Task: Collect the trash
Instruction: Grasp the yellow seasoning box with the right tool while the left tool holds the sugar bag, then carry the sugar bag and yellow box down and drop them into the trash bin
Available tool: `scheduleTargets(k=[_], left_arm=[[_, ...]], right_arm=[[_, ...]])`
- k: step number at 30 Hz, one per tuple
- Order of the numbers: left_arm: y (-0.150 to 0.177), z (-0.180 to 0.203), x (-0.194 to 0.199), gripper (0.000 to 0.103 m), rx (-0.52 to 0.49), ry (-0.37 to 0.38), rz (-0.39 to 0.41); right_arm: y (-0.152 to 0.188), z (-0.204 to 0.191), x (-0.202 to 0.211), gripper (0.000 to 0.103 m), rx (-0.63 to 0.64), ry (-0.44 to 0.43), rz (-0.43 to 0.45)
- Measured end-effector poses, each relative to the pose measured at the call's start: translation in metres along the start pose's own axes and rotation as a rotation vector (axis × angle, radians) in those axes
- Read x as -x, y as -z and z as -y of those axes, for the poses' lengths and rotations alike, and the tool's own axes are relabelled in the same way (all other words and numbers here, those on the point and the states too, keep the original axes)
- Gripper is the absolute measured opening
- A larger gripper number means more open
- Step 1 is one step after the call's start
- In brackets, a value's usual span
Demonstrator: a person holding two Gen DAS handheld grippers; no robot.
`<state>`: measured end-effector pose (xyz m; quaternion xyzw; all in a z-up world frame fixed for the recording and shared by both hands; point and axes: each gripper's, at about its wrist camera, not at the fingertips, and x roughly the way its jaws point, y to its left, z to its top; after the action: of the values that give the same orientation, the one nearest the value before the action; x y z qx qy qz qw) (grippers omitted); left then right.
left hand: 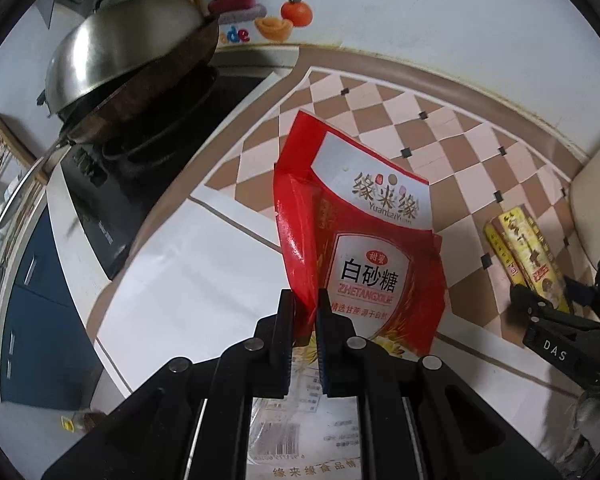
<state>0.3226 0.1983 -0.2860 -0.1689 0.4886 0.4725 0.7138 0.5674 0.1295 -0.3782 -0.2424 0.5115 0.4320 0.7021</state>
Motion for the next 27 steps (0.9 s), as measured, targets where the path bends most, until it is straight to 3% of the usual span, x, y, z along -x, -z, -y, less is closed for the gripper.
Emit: scheduleTargets(k=[9, 17, 22, 27], left_arm=[[0.04, -0.05, 0.067, 0.007, -0.098, 0.147, 0.107], [0.125, -0.128, 0.125, 0.007, -0.252, 0.291, 0.129], [0.174, -0.182, 0.118, 0.007, -0.301, 0.323, 0.028], [0.236, -0.21, 0.071, 0.007, -0.337, 0.285, -0.153]], right_arm=[[0.061, -0.024, 0.075, 0.064, -0.151, 0.022, 0.1], [0.188, -0.098, 0.172, 0.062, -0.36, -0.008, 0.158], [0.28, -0.154, 0.205, 0.061, -0.471, -0.055, 0.153], [0.37, -0.199, 0.203, 0.06, -0.55, -0.111, 0.073]])
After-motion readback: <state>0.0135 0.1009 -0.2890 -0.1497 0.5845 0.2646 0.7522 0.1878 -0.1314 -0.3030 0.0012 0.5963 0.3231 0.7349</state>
